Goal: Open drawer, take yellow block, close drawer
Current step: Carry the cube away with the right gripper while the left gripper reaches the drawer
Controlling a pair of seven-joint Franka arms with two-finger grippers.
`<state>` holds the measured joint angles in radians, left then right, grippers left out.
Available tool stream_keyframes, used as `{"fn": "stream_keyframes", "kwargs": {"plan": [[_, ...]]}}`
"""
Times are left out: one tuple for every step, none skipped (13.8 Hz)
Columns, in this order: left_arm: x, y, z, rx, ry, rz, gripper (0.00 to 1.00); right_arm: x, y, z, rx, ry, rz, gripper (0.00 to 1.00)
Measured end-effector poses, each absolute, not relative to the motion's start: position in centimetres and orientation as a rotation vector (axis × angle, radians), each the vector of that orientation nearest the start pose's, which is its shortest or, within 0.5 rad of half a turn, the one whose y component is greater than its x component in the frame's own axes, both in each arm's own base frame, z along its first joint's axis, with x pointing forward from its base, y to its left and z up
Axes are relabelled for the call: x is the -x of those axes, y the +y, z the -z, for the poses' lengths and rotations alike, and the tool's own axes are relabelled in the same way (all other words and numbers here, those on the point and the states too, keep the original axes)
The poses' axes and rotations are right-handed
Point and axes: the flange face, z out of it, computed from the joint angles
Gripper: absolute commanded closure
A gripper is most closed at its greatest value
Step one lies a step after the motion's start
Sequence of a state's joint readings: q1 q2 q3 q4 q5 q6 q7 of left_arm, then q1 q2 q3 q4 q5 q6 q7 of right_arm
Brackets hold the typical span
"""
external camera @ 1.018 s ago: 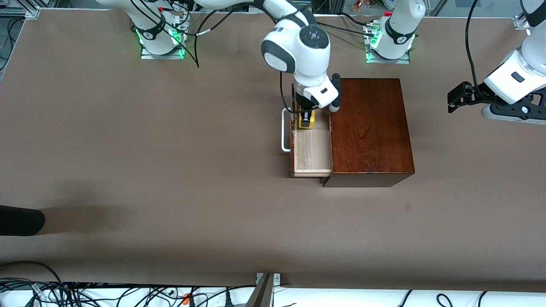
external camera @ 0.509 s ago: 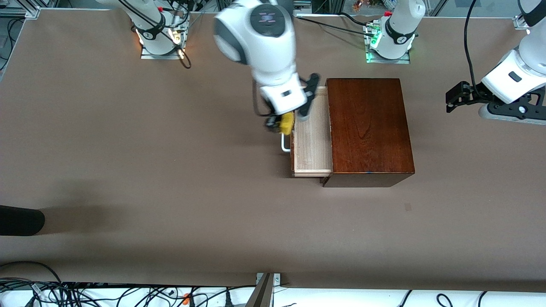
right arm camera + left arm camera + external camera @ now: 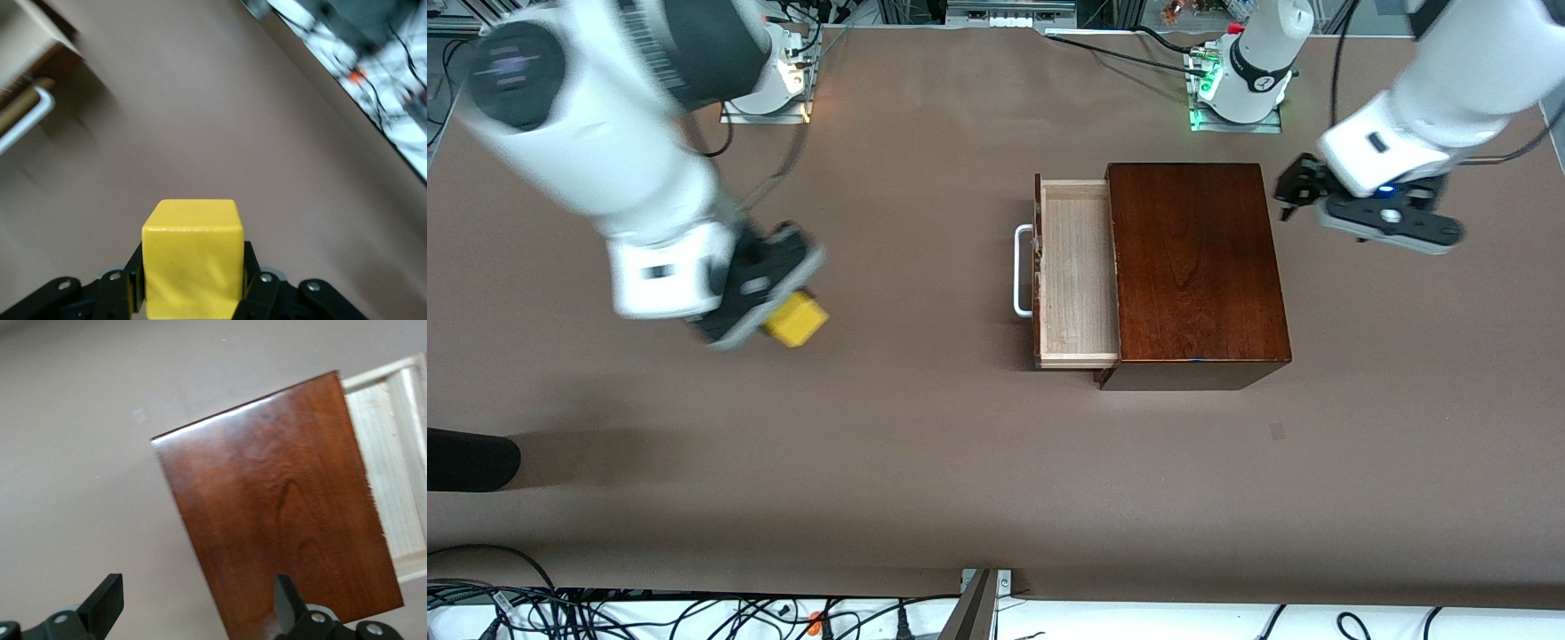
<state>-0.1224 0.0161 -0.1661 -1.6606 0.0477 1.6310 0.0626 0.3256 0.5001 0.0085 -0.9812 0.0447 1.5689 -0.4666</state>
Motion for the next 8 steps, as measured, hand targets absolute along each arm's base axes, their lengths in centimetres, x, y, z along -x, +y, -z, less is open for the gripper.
{"fn": "stream_keyframes", "kwargs": {"plan": [[-53.8, -17.9, -57.3, 3.033, 0.613, -0.064, 0.0, -66.5, 20.1, -58.4, 2.875, -1.147, 0.104, 1.0], [-53.8, -20.4, -56.8, 3.026, 0.68, -0.062, 0.0, -67.1, 17.5, -57.7, 2.895, -1.091, 0.073, 1.0], [-53.9, -22.8, -56.4, 3.022, 0.74, -0.064, 0.0, -67.6, 15.6, -56.9, 2.91, -1.047, 0.044, 1.0], [-54.2, -24.9, -55.8, 3.021, 0.795, -0.07, 0.0, -67.9, 14.0, -56.0, 2.924, -1.003, 0.012, 1.0], [-54.6, -26.4, -55.1, 3.022, 0.833, -0.082, 0.0, -68.1, 12.8, -54.6, 2.942, -0.944, -0.022, 1.0], [-55.0, -27.6, -54.2, 3.023, 0.866, -0.096, 0.0, -68.3, 11.7, -52.5, 2.969, -0.861, -0.031, 1.0], [-55.4, -28.9, -53.3, 3.024, 0.899, -0.096, 0.0, -68.4, 10.6, -50.1, 2.991, -0.791, -0.012, 1.0], [-55.6, -30.7, -52.2, 3.024, 0.942, -0.082, 0.0, -68.0, 9.3, -47.2, 3.014, -0.719, 0.01, 1.0]]}}
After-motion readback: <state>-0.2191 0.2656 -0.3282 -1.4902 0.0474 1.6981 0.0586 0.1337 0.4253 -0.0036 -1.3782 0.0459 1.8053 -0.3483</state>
